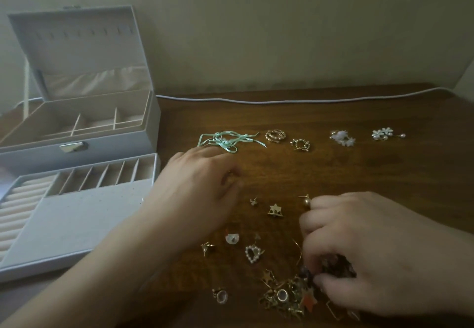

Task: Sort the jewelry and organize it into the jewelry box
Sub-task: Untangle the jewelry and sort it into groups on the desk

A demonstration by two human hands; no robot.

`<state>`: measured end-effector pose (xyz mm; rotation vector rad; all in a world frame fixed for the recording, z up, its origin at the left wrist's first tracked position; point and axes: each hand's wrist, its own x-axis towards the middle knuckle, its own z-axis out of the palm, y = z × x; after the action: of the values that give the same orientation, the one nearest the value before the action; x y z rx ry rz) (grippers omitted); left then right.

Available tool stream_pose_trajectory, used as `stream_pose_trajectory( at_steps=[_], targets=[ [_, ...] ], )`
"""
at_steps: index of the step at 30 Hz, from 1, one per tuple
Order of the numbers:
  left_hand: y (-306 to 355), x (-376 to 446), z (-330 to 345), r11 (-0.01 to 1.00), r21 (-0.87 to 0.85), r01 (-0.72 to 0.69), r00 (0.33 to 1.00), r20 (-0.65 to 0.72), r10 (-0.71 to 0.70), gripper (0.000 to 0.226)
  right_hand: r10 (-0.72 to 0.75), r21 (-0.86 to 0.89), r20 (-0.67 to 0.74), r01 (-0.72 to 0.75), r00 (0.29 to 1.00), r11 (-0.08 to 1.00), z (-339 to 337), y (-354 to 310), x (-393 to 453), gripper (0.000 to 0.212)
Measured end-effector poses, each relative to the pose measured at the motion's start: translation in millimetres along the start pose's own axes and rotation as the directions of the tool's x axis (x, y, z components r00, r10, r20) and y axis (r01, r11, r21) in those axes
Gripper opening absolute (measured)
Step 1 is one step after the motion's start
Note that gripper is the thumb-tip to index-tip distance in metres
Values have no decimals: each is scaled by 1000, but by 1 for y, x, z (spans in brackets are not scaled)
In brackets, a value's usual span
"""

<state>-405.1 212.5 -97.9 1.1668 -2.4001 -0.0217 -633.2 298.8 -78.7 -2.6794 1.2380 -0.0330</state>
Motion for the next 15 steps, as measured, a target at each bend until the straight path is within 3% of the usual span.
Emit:
stream_pose_trajectory(
  at_steps=[6,10,15],
  targets=[
    [17,-5,-9,976,-216,-32,999,-9,31,23,107,234,-101,-81,989,969,-10,9,-2,23],
    [31,-8,-4,832,-555,3,990,119,76,22,204,470,-294,-45,934,882,-7,5,7,13],
    [31,-6,2,700,-711,61,994,103,19,13,345,652,-410,7,845,758,9,-4,19,13]
  ],
)
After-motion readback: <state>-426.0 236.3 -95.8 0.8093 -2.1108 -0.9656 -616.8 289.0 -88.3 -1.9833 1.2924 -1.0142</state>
